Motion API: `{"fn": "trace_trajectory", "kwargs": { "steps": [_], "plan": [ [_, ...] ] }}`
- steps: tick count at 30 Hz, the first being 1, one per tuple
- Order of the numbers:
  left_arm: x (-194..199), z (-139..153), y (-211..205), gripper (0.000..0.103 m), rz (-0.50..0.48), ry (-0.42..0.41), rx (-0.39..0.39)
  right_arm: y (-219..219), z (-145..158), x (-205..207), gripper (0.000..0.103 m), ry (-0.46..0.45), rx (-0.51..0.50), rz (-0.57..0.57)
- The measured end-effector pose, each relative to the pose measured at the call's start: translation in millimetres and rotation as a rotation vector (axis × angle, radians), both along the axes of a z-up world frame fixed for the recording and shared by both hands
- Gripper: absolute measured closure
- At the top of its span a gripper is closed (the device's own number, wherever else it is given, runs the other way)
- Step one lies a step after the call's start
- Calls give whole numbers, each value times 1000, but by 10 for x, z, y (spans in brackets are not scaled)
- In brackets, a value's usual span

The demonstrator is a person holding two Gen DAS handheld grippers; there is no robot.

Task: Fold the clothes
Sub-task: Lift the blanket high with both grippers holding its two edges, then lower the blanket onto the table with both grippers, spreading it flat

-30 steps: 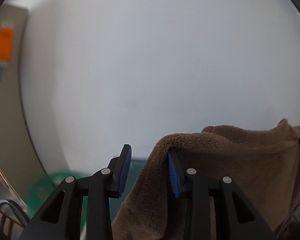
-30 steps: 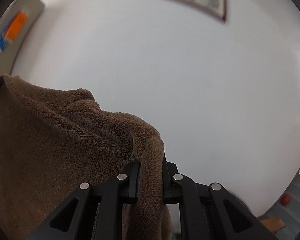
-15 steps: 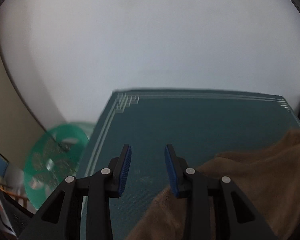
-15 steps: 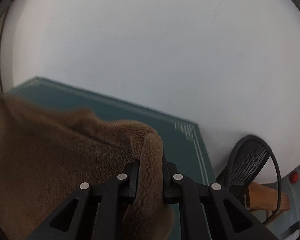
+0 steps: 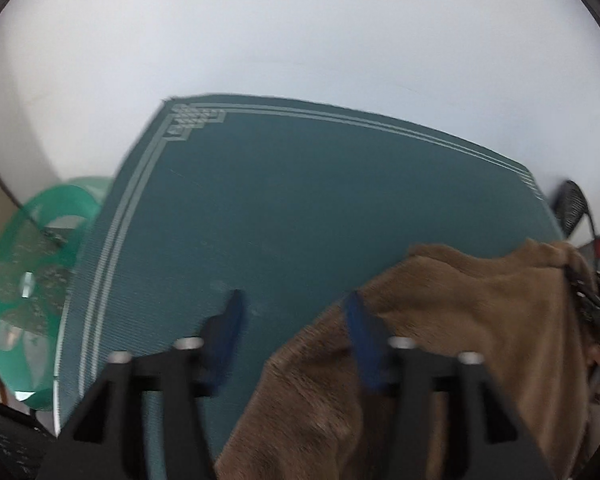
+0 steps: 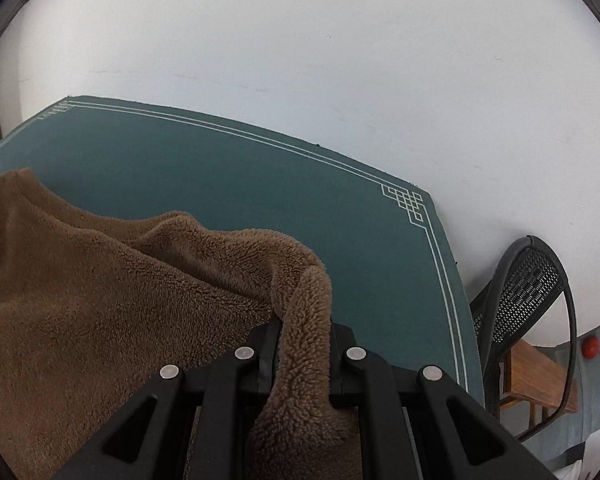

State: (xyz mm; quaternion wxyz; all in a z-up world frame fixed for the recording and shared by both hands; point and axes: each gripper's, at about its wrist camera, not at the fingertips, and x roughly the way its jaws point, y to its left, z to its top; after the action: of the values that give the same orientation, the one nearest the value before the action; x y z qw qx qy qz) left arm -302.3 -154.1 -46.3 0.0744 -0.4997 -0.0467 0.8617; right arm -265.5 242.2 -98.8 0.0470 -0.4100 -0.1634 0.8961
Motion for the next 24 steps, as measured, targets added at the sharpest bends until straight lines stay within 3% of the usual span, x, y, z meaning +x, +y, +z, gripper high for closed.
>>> {"fn": "trace_trajectory", "kwargs": {
  "steps": [4, 7, 8, 9, 10, 11, 12, 14, 17, 20, 24],
  "plan": [
    [-34, -118, 99, 21, -31, -37, -96, -112, 37, 169, 91, -5, 3, -2],
    [-33, -238, 149, 22, -31, -67, -111, -115, 83, 246, 91, -4, -2, -4],
    [-31, -271, 160, 37, -33, -75, -104, -110, 90, 246, 91, -4, -5, -3],
    [-30, -295, 164, 66, -38, -84, -89, -105, 97, 244, 91, -3, -9, -2],
    [-25, -292, 165, 72, -32, -85, -65, -100, 103, 242, 91, -3, -12, 0],
    [-18, -265, 160, 86, -12, -75, -63, -94, 110, 240, 91, -3, -15, 1],
    [-4, -209, 147, 90, 18, -49, -83, -104, 150, 266, 91, 6, -23, 6],
    [54, -10, 119, 90, 82, 53, -133, -120, 250, 335, 91, 38, -44, 15],
    [113, 234, 148, 102, 143, 178, -252, -146, 388, 400, 91, 83, -58, 26],
    [59, 197, 159, 102, 142, 153, -257, -226, 255, 302, 91, 49, 9, 25],
    [43, 3, 101, 102, 126, 69, -203, -190, -30, 118, 91, -79, -1, 11]
  ]
}}
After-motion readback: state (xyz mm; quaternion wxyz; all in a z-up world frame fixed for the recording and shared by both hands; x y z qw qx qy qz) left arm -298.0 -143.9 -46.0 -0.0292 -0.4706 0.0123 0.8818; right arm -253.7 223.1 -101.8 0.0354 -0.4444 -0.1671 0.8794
